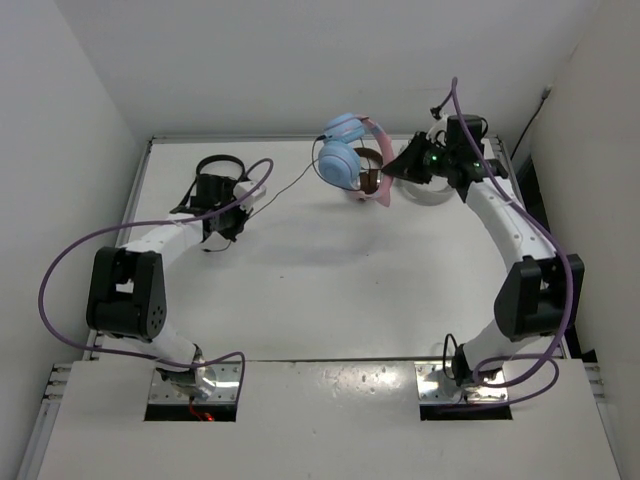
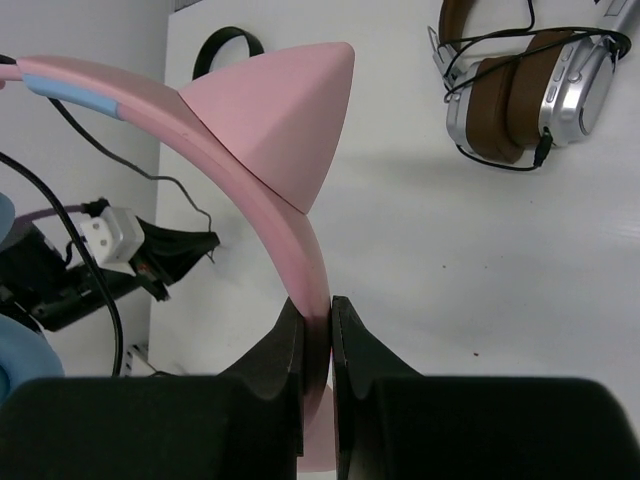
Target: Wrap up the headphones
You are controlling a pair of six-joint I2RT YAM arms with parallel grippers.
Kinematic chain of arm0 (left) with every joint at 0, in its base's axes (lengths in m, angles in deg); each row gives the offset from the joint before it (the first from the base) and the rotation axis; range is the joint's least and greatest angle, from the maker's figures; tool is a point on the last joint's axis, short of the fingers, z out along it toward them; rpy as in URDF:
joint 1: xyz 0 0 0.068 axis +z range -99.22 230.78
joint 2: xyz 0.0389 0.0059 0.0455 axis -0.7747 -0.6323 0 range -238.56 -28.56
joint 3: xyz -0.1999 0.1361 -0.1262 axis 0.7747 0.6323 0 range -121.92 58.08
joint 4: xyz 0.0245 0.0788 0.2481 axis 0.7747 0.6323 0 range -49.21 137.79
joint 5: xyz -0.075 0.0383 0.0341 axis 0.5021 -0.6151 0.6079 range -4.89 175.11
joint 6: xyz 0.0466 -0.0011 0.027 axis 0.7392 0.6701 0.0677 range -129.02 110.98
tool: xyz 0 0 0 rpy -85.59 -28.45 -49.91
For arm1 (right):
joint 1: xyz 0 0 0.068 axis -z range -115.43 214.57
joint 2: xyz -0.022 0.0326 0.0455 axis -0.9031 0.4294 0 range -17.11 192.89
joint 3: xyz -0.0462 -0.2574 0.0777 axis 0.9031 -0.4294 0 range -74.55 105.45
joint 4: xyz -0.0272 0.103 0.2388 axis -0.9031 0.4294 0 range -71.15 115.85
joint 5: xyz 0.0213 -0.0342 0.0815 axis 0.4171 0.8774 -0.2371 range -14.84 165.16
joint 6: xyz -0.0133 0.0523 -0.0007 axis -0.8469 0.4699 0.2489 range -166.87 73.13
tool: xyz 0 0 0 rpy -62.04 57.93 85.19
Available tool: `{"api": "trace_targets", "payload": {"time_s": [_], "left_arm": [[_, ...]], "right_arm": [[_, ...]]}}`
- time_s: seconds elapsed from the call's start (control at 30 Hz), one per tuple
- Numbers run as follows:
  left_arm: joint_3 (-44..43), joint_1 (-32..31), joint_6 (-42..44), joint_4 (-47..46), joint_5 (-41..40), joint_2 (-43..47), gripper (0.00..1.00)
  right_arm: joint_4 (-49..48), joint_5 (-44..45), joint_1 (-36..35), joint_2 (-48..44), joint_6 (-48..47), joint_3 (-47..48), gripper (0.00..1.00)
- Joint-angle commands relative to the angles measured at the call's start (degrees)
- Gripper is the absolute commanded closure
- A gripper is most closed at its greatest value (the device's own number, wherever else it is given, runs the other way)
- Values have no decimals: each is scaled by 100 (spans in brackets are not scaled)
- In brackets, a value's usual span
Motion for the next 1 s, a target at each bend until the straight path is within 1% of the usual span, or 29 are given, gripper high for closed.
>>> {"api": "trace_targets", "payload": {"time_s": [0.0, 0.2, 0.33, 0.63, 0.7, 0.97], "left_arm": [[125, 44, 163, -101, 42, 292, 100], [292, 97, 277, 65, 156, 344, 100], [459, 97, 330, 66, 156, 397, 100], [618, 44, 392, 320, 559, 652, 100], [688, -9, 523, 321, 560, 783, 100], [1075, -333, 787, 435, 507, 1003, 100]], "right_arm": [[-581, -413, 103, 14, 568, 407, 100], [-687, -484, 349, 129, 990, 407, 100], [-574, -151, 516, 242, 1061, 460, 100], [-389, 667, 683, 401, 1175, 513, 100], [-327, 904, 683, 401, 1175, 513, 100], [-327, 1292, 955, 463, 1351, 399, 100]]}}
